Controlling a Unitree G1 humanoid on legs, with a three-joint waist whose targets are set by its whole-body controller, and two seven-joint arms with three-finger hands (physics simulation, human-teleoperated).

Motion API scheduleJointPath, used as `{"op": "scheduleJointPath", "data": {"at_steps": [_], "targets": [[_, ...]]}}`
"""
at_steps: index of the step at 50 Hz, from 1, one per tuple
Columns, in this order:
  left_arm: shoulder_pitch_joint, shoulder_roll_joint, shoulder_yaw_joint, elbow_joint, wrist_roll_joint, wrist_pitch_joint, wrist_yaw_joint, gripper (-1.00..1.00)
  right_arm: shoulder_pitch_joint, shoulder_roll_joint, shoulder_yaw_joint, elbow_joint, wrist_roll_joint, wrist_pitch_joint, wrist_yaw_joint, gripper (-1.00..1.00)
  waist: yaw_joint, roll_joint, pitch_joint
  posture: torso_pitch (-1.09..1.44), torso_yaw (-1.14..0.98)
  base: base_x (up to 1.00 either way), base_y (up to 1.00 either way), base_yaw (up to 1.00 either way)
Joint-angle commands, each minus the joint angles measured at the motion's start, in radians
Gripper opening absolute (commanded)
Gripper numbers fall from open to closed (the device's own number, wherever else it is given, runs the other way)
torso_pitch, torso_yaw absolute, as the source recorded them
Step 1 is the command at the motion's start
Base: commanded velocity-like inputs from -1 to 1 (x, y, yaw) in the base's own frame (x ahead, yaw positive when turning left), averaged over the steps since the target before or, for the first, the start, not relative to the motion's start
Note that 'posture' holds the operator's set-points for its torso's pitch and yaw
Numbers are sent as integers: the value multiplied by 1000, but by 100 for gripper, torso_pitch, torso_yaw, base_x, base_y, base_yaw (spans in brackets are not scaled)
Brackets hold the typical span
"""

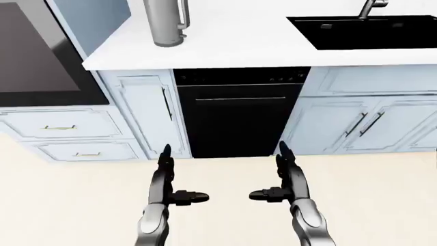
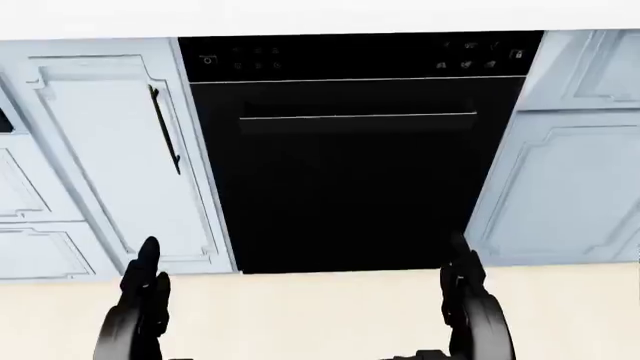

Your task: Press the button to open the lid of the electric kettle.

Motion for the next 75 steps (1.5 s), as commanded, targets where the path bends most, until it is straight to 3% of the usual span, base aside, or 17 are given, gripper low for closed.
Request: {"op": "scheduleJointPath", "data": {"at_steps": [1, 3, 4, 5, 7, 8, 11, 13, 14, 22, 28, 31, 40, 49, 54, 62, 75], "targets": [[-35, 0, 6, -111, -14, -10, 8, 100, -61, -6, -4, -14, -67, -76, -74, 100, -2, -8, -1, 0, 0, 0, 0, 0], [-37, 3, 11, -114, -8, -15, 18, 100, -75, -2, -14, -18, -47, -54, -87, 100, 9, 1, -62, 0, 0, 0, 0, 0], [-38, 3, 16, -126, -16, -10, 22, 100, -87, 0, -24, -23, -38, -35, -107, 100, 9, 0, -53, 0, 0, 0, 0, 0], [-41, 3, 20, -128, -13, -4, 33, 100, -94, -2, -26, -18, -38, -33, -122, 100, 8, -6, -18, 0, 0, 0, 0, 0], [-54, 5, 28, -124, 2, 16, 66, 100, -105, -7, -33, -18, -18, -51, -128, 100, 10, -7, -70, 0, 0, 0, 0, 0], [-55, 8, 29, -133, -4, 10, 61, 100, -101, -8, -29, -43, 3, -59, -107, 100, 10, -7, -76, 0, 0, 0, 0, 0], [-52, 7, 33, -199, -3, 50, 80, 100, -110, -25, -23, -50, -34, -122, -99, 100, 10, -4, -77, 0, 0, 0, 0, 0], [-44, 27, 16, -237, 34, 45, 43, 100, -130, -25, -53, -85, 21, -1, -91, 100, 8, -2, -80, 0, 0, 0, 0, 0], [-44, 29, 23, -258, 48, 68, 47, 100, -135, -44, -43, -96, -15, -19, -81, 100, 7, -2, -82, 0, 0, 0, 0, 0], [-92, 52, 97, -451, 3, 289, 11, 100, -185, -70, -103, -316, 79, 192, -31, 100, 9, -3, -92, 0, 0, 0, 0, 0], [-131, 76, 144, -567, -26, 375, 9, 100, -260, -120, -165, -352, 142, 257, -28, 100, 9, -3, -90, 0, 0, 0, 0, 0], [-151, 88, 156, -630, -26, 430, 5, 100, -273, -139, -167, -373, 144, 265, -25, 100, 7, -5, -89, 0, 0, 0, 0, 0], [-229, 221, 358, -719, -85, 555, -5, 100, -411, -259, -274, -375, 246, 367, -72, 100, 6, 1, -74, 0, 0, 0, 0, 0], [-244, 292, 445, -743, -113, 586, -11, 100, -494, -367, -325, -408, 316, 440, -120, 100, 9, 0, -65, 0, 0, 0, 0, 0], [-268, 332, 466, -770, -123, 625, -9, 100, -519, -404, -335, -411, 327, 450, -129, 100, 8, -2, -58, 0, 0, 0, 0, 0], [-357, 426, 555, -854, -224, 781, 23, 100, -561, -458, -364, -450, 379, 516, -134, 100, 9, 1, -53, 0, 0, 0, 0, 0], [-384, 514, 597, -878, -301, 839, 64, 100, -567, -491, -361, -458, 370, 507, -112, 100, 6, 7, -47, 0, 0, 0, 0, 0]]}}
